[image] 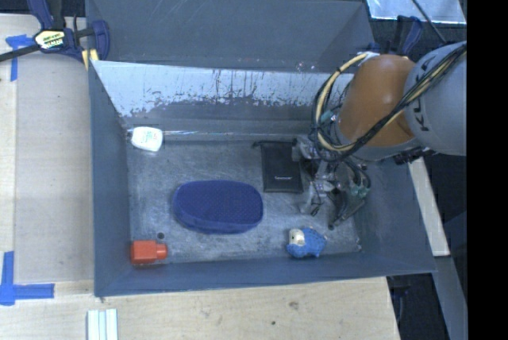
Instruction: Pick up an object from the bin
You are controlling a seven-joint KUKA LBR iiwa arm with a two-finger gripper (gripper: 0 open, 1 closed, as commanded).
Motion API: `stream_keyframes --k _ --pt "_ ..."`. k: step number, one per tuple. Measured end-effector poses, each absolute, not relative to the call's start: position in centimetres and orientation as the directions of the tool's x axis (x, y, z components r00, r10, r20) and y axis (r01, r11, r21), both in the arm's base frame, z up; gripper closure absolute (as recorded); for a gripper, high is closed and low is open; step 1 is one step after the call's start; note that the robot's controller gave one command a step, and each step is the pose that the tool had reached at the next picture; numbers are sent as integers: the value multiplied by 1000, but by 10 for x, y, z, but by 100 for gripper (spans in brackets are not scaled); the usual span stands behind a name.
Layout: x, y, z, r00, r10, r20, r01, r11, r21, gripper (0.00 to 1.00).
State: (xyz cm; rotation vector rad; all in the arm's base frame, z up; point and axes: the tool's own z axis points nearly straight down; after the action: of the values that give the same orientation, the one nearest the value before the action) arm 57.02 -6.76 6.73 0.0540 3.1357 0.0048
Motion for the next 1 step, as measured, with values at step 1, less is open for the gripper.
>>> stream_keyframes --k 1 --pt "573 -68 72 -999 33 -13 33 999 1 100"
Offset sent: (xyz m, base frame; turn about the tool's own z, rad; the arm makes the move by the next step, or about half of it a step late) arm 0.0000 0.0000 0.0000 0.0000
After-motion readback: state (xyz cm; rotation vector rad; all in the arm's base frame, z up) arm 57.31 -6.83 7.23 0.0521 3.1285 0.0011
